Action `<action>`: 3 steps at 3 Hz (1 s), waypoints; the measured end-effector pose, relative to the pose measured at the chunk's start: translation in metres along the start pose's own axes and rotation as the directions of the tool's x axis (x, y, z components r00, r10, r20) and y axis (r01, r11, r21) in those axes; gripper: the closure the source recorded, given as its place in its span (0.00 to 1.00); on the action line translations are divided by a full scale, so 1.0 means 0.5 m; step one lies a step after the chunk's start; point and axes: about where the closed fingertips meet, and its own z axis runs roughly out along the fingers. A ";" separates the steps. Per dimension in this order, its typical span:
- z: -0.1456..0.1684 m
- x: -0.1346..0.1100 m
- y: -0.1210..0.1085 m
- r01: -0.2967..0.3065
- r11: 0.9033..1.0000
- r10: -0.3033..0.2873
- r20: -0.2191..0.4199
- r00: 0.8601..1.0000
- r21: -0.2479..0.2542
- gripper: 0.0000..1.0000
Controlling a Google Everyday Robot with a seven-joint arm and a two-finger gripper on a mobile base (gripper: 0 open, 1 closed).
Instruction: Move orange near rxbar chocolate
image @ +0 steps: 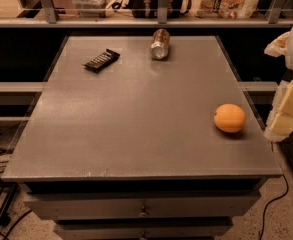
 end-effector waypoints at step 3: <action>0.027 -0.027 -0.019 -0.016 1.000 0.015 0.088 0.996 0.017 0.00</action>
Offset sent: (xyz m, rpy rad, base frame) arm 0.0402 0.0277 -0.0213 0.2187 -0.0758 -0.0028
